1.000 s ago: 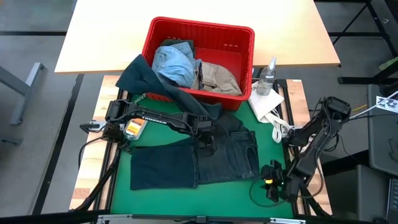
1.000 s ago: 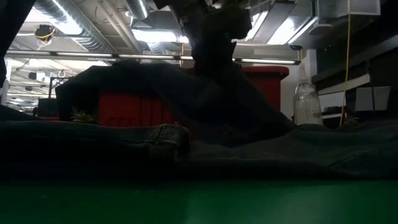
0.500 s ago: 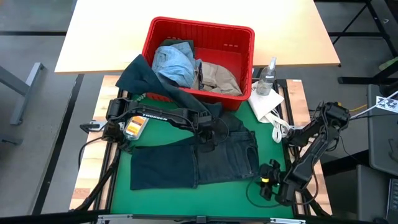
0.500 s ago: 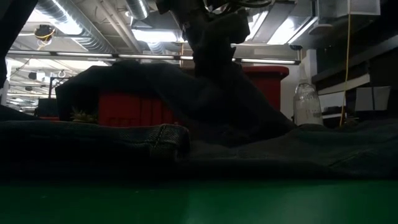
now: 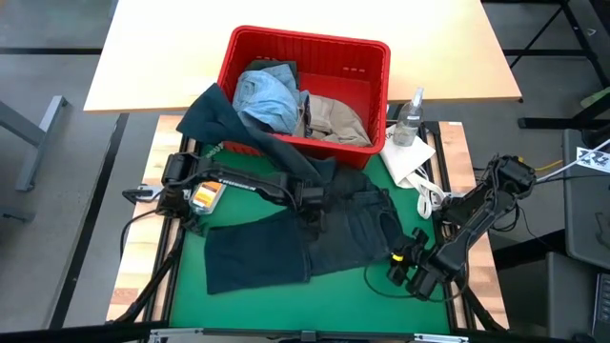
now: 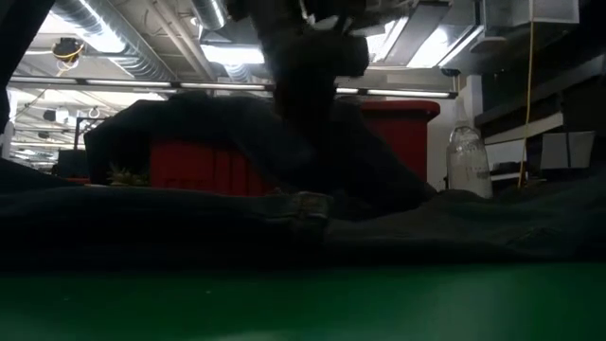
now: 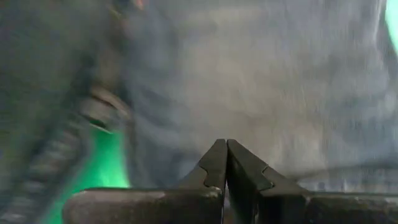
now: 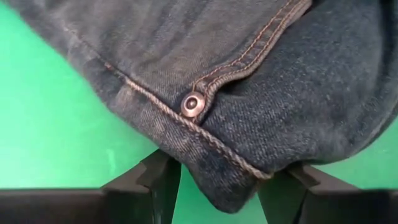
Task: Fold laundry
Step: Fold the dark blue jeans
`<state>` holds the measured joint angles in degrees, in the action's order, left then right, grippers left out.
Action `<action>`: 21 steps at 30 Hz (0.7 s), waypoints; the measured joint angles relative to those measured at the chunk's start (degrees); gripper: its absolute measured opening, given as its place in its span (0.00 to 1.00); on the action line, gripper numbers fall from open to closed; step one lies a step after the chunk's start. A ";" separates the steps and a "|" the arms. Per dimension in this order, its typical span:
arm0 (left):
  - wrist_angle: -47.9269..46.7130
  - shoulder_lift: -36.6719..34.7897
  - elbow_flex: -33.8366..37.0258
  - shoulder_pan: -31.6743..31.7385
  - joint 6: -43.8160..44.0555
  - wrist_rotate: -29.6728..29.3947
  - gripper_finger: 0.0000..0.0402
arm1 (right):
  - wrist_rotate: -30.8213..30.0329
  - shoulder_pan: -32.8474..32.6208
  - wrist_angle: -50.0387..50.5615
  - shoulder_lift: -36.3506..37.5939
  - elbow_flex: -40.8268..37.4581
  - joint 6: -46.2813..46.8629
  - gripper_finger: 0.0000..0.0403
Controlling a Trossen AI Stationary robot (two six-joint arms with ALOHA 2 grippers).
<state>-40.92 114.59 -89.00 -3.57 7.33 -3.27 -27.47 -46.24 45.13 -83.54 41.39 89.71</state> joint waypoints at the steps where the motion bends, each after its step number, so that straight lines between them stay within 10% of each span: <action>1: 0.45 0.30 1.52 -0.64 0.02 0.00 0.01 | -0.02 0.40 0.64 0.00 0.00 -0.09 0.46; 21: 4.42 0.56 15.28 -4.75 4.26 0.58 0.01 | -9.11 2.16 21.43 -0.03 -0.04 -0.35 0.46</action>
<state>-36.50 115.15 -73.71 -8.32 11.60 -2.68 -36.58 -44.07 66.56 -83.57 41.34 89.36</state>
